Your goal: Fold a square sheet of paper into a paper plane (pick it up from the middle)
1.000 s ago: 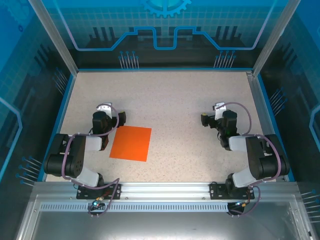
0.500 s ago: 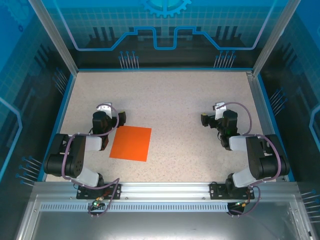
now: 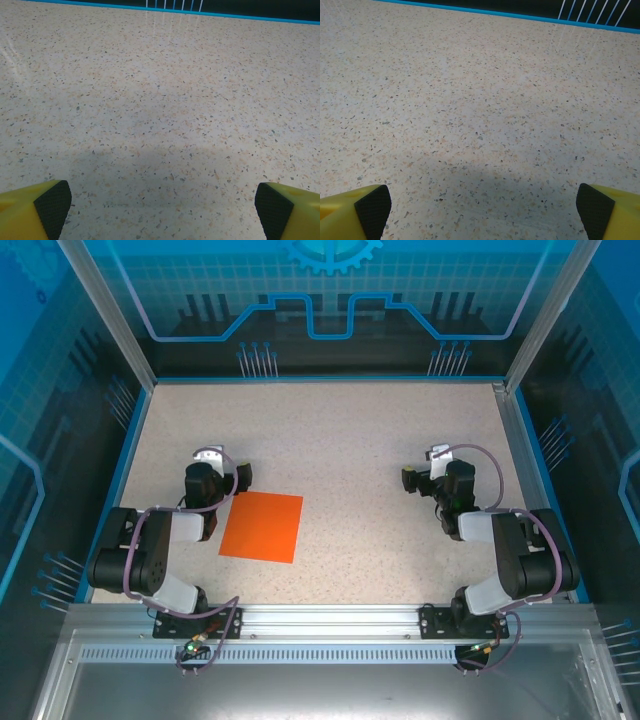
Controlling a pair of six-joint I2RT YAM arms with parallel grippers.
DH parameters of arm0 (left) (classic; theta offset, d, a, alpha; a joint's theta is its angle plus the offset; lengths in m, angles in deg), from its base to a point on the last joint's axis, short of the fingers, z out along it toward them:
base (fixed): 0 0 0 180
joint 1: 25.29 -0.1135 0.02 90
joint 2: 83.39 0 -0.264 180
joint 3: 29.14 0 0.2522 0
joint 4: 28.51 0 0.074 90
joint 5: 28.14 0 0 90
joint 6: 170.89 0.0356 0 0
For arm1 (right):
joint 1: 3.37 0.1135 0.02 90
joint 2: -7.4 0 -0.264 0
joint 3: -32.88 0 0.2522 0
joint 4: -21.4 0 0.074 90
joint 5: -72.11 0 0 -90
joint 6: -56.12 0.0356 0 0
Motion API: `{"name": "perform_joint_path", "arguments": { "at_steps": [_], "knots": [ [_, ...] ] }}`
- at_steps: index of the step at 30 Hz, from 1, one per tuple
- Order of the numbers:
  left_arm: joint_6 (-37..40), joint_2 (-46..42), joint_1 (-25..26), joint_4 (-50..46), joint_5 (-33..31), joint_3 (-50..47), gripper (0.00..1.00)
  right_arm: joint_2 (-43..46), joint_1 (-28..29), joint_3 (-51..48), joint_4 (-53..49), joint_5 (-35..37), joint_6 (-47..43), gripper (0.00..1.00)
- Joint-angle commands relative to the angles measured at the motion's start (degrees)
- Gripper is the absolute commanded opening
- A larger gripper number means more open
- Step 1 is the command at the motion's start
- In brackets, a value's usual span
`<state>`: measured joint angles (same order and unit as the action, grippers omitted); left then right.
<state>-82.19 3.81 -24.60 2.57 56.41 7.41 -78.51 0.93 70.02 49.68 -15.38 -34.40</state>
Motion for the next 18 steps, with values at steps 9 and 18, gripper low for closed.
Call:
{"name": "perform_joint_path", "arguments": {
  "at_steps": [9, 18],
  "knots": [
    [0.87, -0.38, -0.56, 0.05, 1.51, 1.21, 0.99, -0.30, -1.27, 1.36, 0.94, -0.93, -0.37, 0.99],
    [1.86, -1.36, -0.51, 2.29, 4.12, -0.52, 0.98, -0.11, -1.28, 0.99, 1.56, -2.08, -0.85, 0.99]
  ]
}}
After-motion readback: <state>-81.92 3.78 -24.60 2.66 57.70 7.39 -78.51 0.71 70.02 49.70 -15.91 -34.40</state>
